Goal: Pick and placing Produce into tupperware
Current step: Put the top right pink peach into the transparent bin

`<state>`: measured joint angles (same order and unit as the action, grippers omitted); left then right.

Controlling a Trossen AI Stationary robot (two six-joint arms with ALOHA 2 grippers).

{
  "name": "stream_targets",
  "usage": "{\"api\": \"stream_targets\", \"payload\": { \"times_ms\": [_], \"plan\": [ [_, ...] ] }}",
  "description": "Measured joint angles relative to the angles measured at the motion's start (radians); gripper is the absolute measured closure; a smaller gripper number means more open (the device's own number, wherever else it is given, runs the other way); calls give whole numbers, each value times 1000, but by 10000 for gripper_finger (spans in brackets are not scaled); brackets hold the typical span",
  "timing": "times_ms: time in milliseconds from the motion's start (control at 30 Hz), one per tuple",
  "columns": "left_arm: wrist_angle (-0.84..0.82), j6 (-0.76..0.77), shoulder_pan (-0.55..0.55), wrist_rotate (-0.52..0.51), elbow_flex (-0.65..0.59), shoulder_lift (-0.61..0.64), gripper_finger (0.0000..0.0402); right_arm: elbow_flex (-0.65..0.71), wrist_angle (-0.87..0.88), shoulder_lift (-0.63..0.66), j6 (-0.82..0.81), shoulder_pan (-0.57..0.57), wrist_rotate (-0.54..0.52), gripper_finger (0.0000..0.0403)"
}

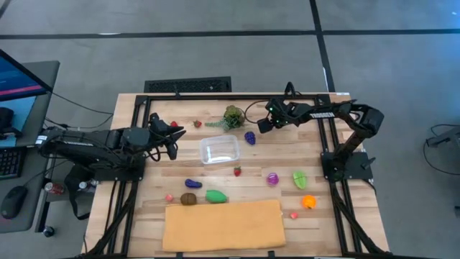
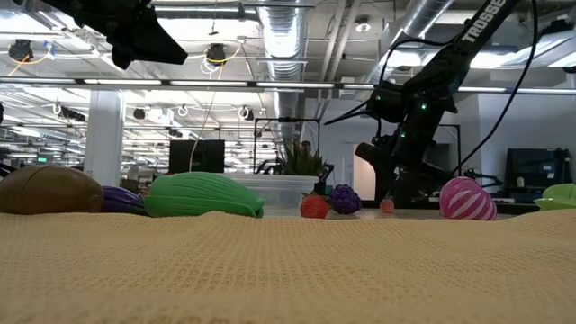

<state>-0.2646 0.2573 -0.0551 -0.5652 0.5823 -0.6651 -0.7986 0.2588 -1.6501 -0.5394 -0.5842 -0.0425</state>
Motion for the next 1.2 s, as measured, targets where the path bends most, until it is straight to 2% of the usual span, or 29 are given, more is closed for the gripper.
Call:
{"api": "stream_targets", "payload": {
  "times_ms": [233,633,1000,1200],
  "plan": [
    [0,0,0,0,0,0,332,0,1,0,16,0,0,249],
    [0,1,0,0,0,0,332,-3,35,2,16,1,0,290],
    [0,21,0,0,0,0,332,-3,47,3,9,34,13,301],
    [0,34,0,0,0,0,332,-49,153,1,14,50,22,302]
  ]
}}
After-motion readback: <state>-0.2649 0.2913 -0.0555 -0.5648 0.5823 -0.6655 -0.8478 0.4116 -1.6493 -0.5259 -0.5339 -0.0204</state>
